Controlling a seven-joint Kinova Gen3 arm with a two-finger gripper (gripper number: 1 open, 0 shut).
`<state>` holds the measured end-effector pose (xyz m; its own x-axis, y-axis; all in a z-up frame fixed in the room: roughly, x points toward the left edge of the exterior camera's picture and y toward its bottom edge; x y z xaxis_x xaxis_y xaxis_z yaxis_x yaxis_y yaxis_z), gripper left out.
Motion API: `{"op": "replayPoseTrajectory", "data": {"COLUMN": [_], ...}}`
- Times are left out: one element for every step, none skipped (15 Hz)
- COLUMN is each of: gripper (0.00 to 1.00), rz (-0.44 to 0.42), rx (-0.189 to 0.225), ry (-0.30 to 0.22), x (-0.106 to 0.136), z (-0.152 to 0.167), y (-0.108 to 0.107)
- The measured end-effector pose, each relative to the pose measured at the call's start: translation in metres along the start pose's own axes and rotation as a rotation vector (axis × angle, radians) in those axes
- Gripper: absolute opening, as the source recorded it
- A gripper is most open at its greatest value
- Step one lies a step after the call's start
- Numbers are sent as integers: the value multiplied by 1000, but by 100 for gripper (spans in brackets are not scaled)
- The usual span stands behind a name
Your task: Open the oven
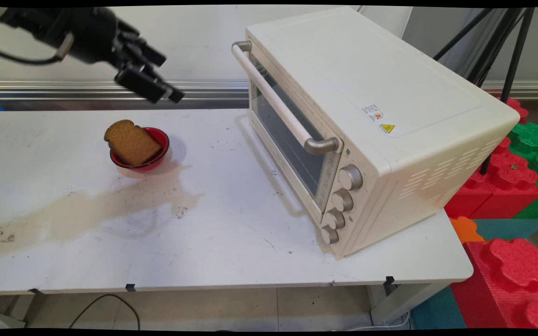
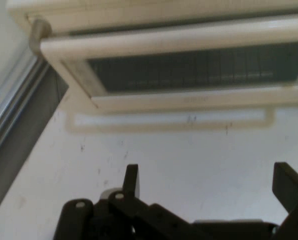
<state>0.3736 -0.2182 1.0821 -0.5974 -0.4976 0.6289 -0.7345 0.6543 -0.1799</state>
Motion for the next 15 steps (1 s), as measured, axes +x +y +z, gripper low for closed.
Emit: {"op": "replayPoseTrajectory", "data": {"gripper": [100, 100, 100, 100, 100, 100, 100, 100, 100, 100, 100, 0, 0, 0, 0], "rz": [-3, -3, -1, -2, -4, -7, -11, -15, -20, -23, -25, -28, -30, -32, -33], "rx": [-1, -2, -4, -7, -12, -17, -21, -26, -31, -33, -34, -34, -33, -31, -30], "ry": [17, 30, 44, 56, 68, 79, 87, 97, 106, 112, 117, 122, 126, 129, 132], "x": [8, 14, 21, 27, 34, 40, 45, 51, 57, 61, 64, 67, 70, 72, 74], "z": [0, 0, 1, 2, 4, 6, 9, 13, 18, 22, 26, 30, 34, 38, 42], "y": [1, 1, 3, 4, 5, 6, 8, 9, 11, 11, 12, 12, 12, 12, 12]}}
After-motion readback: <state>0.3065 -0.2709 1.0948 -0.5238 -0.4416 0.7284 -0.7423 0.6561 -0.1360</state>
